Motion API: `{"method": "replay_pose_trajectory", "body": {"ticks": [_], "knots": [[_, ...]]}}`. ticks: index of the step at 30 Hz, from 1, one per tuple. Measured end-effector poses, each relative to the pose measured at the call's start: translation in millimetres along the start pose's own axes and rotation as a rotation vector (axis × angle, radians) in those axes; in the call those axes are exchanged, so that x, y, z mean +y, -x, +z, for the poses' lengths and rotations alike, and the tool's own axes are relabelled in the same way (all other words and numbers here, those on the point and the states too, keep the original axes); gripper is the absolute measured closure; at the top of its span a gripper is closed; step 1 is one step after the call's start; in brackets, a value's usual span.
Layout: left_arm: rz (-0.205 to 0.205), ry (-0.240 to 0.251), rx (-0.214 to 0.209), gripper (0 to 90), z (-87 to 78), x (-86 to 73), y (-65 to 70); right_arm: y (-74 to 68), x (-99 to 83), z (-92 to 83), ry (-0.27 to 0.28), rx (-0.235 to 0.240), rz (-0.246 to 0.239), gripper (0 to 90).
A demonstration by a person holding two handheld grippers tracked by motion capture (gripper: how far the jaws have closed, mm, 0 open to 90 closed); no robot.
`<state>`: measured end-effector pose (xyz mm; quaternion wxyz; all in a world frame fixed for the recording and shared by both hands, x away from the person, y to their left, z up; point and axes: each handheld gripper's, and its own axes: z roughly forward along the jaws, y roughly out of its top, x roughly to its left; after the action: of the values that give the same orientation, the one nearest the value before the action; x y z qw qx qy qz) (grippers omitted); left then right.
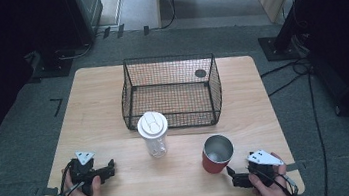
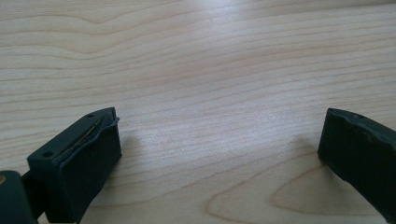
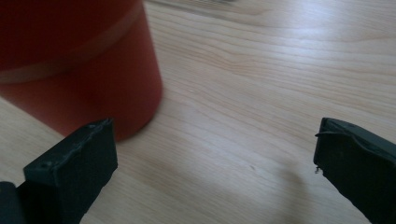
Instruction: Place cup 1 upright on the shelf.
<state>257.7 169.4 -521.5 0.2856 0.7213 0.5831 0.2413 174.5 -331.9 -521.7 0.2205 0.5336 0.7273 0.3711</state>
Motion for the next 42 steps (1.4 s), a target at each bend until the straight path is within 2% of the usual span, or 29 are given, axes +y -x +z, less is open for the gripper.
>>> {"method": "replay_pose_trajectory", "body": {"ticks": [6,15,20,26,28,30,33,34,37,41,42], "knots": [[0.006,-0.001,-0.004,0.0,0.0,0.0,0.0,-7.6,-1.7,3.1,0.005,0.029,-0.022,0.0],[0.008,-0.002,-0.006,0.0,-0.1,0.0,0.1,-15.4,2.3,0.9,0.011,0.074,-0.008,0.0],[0.009,-0.002,-0.006,0.0,-0.1,0.0,0.1,-23.0,5.3,-0.7,0.026,0.102,-0.022,0.0],[0.009,-0.002,-0.006,0.0,-0.1,0.0,0.1,-33.5,11.4,-4.4,0.06,0.142,-0.013,2.7],[0.009,-0.002,-0.006,0.0,-0.1,0.0,0.1,-36.0,12.9,-4.4,0.063,0.136,0.001,4.7],[0.009,-0.002,-0.006,0.0,-0.1,0.0,0.1,-42.2,17.2,-3.2,0.064,0.111,0.004,6.1],[0.009,-0.002,-0.006,0.0,-0.1,0.0,0.1,-45.6,20.0,-3.4,0.071,0.123,0.004,6.1],[0.01,-0.002,-0.006,0.0,-0.1,0.0,0.0,-48.7,23.3,-4.0,0.081,0.135,0.013,6.1],[0.009,-0.002,-0.006,0.0,-0.1,0.0,0.1,-51.9,29.4,-4.8,0.079,0.131,0.056,5.8],[0.01,-0.002,-0.006,0.0,-0.1,0.0,0.0,-55.1,34.4,-5.5,0.077,0.134,0.05,0.3],[0.011,-0.001,-0.008,0.0,0.0,0.0,0.2,-56.7,37.4,-5.2,0.078,0.118,0.055,0.1]]}}
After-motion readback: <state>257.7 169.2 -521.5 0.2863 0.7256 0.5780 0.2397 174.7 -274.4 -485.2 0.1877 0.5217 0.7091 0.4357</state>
